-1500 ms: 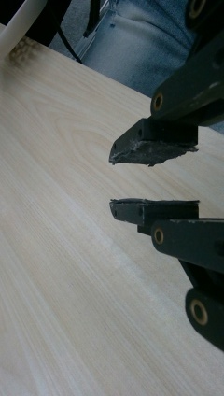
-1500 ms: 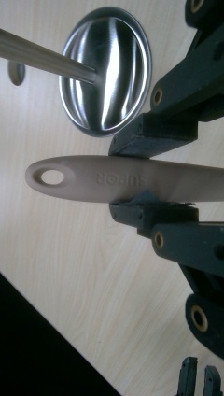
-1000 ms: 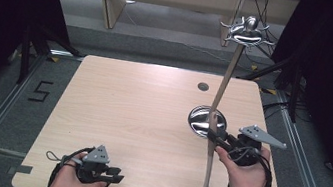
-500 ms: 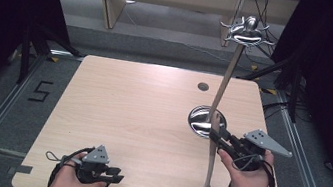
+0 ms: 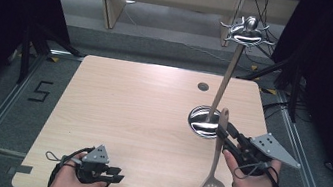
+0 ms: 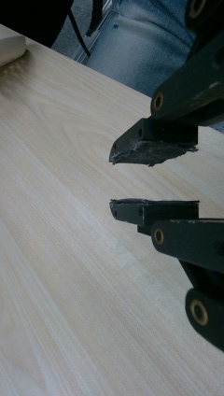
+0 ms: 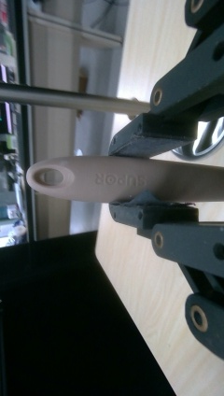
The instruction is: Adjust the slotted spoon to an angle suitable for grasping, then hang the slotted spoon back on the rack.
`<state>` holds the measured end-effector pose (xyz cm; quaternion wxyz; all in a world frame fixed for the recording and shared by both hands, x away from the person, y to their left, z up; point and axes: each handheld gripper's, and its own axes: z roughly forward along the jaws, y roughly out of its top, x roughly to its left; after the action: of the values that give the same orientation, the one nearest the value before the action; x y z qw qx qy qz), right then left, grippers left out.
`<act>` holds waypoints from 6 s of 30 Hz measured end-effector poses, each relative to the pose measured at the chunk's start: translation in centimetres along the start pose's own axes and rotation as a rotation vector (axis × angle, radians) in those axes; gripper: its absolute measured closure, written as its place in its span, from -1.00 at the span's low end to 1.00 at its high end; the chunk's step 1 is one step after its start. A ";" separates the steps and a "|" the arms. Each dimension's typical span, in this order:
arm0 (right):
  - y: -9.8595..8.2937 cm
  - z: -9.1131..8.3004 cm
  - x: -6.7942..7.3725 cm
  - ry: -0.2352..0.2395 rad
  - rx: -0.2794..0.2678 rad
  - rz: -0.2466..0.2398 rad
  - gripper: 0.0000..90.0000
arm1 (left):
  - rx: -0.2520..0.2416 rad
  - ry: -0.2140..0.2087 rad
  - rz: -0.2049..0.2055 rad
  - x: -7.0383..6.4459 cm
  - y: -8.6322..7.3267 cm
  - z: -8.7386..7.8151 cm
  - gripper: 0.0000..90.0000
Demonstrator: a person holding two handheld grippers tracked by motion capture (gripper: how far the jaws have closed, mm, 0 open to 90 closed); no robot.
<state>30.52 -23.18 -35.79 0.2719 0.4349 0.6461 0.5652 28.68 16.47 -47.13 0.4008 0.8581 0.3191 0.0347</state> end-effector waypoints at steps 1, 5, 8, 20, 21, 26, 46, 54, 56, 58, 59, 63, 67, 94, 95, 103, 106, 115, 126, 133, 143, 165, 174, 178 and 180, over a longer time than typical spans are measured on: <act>0.0 0.0 0.0 0.000 0.000 0.000 0.50 | 0.000 0.000 0.000 0.0 0.0 0.0 0.54; 0.2 -0.3 0.2 -0.016 -0.044 -0.034 0.50 | -0.004 0.000 0.002 0.0 0.0 0.0 0.54; 0.3 -0.5 0.2 -0.038 -0.068 -0.048 0.50 | -0.005 0.000 0.003 0.0 0.0 0.0 0.54; 1.2 -0.9 0.1 -0.075 -0.118 -0.046 0.50 | -0.010 -0.006 -0.006 -0.1 0.0 0.0 0.53; 1.3 -0.8 0.0 -0.081 -0.122 -0.049 0.50 | -0.011 -0.006 -0.007 -0.1 0.0 0.0 0.53; 1.7 -0.7 0.1 -0.089 -0.142 -0.069 0.50 | -0.023 -0.008 -0.039 -0.2 0.0 0.1 0.53; 4.3 -0.4 0.7 -0.134 -0.191 -0.091 0.50 | -0.023 0.012 -0.022 0.2 0.1 -0.1 0.53; 4.5 -1.0 0.4 -0.146 -0.192 -0.086 0.50 | -0.060 -0.004 -0.024 0.3 0.5 0.0 0.53; 4.6 -1.1 0.2 -0.162 -0.200 -0.090 0.50 | -0.057 -0.002 -0.010 0.4 0.6 -0.1 0.54; 4.7 -1.2 0.1 -0.168 -0.200 -0.092 0.50 | -0.062 0.000 -0.012 0.4 0.7 -0.1 0.54; 4.7 -1.2 0.2 -0.169 -0.198 -0.081 0.50 | -0.069 -0.002 -0.015 0.3 0.7 0.0 0.54; 4.8 -1.5 0.1 -0.174 -0.198 -0.084 0.50 | -0.069 0.000 -0.019 0.2 0.8 0.1 0.54; 4.8 -1.8 0.0 -0.174 -0.201 -0.072 0.50 | -0.060 -0.004 -0.013 0.0 0.6 0.1 0.54; 6.9 -1.2 -0.9 -0.211 -0.206 -0.111 0.50 | -0.078 0.026 -0.020 0.2 0.4 -0.5 0.54; 7.0 -1.1 -0.8 -0.216 -0.208 -0.111 0.50 | -0.083 0.024 -0.023 0.2 0.4 -0.5 0.54; 7.5 -0.4 -0.3 -0.211 -0.205 -0.110 0.50 | -0.099 0.034 -0.008 0.6 0.5 -0.8 0.53; 7.6 -0.2 -0.3 -0.212 -0.201 -0.106 0.50 | -0.096 0.043 -0.004 0.7 0.4 -0.8 0.51; 8.3 0.2 -0.3 -0.216 -0.197 -0.120 0.50 | -0.117 0.078 -0.006 0.6 0.3 -0.9 0.33; 8.9 0.8 -0.1 -0.221 -0.195 -0.124 0.50 | -0.164 0.132 -0.012 0.9 0.3 -1.1 0.03; 9.2 1.0 -0.2 -0.225 -0.195 -0.119 0.50 | -0.184 0.152 -0.019 1.1 0.2 -0.9 -0.07; 9.5 1.5 -0.1 -0.231 -0.195 -0.114 0.50 | -0.188 0.162 -0.041 1.4 0.2 -1.0 -0.31; 10.3 2.6 -0.5 -0.243 -0.187 -0.107 0.50 | -0.200 0.168 -0.059 1.4 0.3 -1.0 -0.32; 10.8 3.0 -0.7 -0.251 -0.177 -0.119 0.50 | -0.190 0.181 -0.055 1.5 0.3 -1.3 -0.32; 11.0 3.3 -0.7 -0.253 -0.172 -0.126 0.50 | -0.200 0.171 -0.059 1.5 0.3 -1.3 -0.31; 11.1 3.5 -0.6 -0.247 -0.173 -0.114 0.50 | -0.201 0.171 -0.059 1.5 0.3 -1.2 -0.31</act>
<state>36.55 -22.21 -25.91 0.4175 0.4387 0.5803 0.5446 29.65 18.04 -46.39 0.4570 0.7978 0.3719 0.1275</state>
